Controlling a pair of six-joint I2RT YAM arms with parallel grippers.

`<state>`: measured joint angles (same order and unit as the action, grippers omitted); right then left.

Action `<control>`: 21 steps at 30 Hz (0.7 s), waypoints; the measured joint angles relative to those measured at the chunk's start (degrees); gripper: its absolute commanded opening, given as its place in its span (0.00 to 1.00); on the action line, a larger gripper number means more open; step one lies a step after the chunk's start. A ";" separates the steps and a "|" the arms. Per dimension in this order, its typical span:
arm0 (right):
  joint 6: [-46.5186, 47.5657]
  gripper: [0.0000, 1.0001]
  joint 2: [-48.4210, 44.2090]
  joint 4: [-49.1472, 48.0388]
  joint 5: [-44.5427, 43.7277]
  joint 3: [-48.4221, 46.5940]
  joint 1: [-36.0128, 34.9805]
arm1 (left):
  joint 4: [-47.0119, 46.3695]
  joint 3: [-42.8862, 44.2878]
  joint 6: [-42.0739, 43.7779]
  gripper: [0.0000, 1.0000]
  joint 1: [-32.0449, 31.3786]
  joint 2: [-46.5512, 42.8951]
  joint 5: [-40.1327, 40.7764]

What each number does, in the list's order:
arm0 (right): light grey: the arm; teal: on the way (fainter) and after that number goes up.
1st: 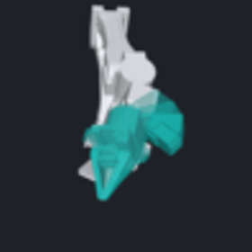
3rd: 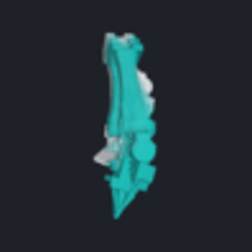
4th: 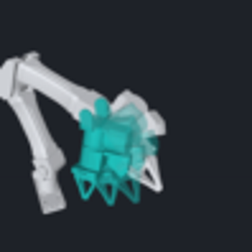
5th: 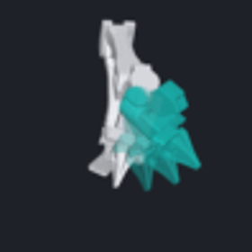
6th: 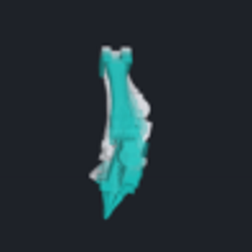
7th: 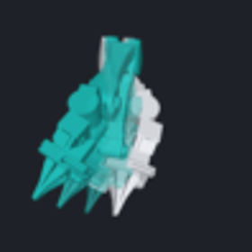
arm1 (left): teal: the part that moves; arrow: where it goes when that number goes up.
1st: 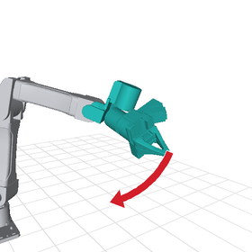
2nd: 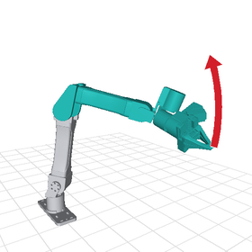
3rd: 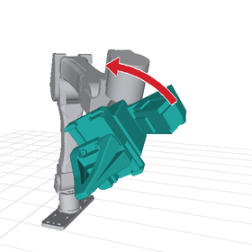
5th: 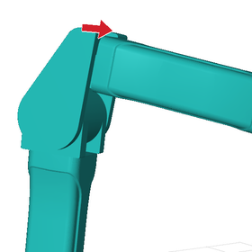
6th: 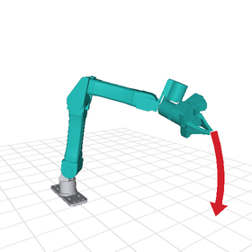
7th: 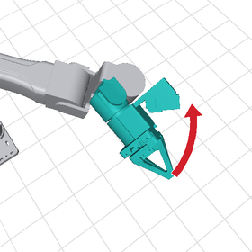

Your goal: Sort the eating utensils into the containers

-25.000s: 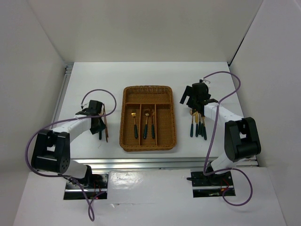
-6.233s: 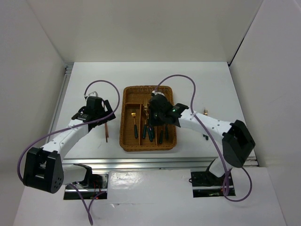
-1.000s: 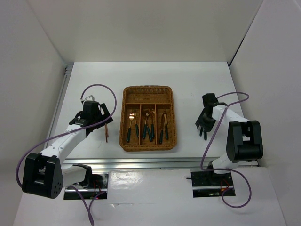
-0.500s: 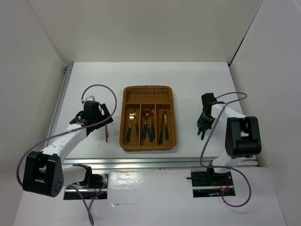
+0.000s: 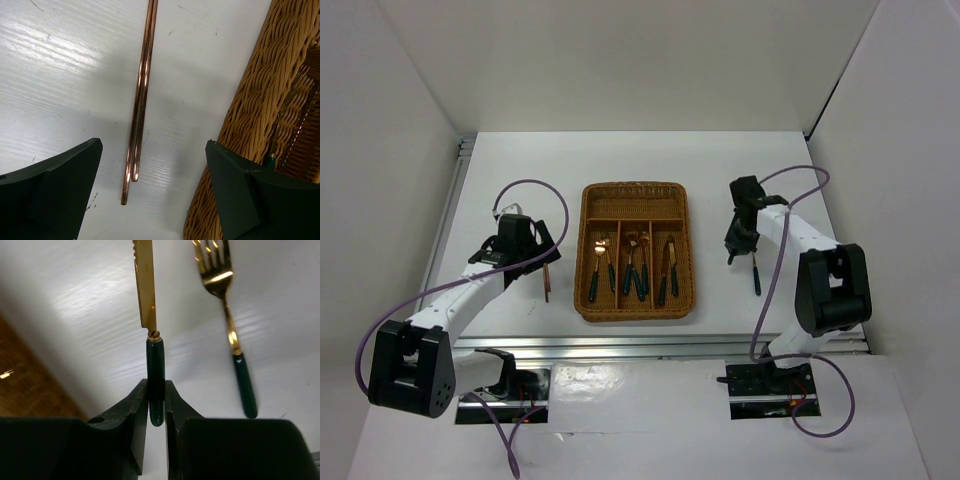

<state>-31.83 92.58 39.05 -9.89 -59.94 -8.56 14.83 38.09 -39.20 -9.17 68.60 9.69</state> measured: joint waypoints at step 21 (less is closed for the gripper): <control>12.81 0.01 -20.28 -2.12 33.81 0.15 -7.63 | 0.07 0.00 0.00 1.00 0.00 0.00 -0.02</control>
<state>-19.03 72.29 36.93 23.92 -59.79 -16.19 14.90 38.09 -39.20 -9.17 68.60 9.67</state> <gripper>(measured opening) 0.225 1.000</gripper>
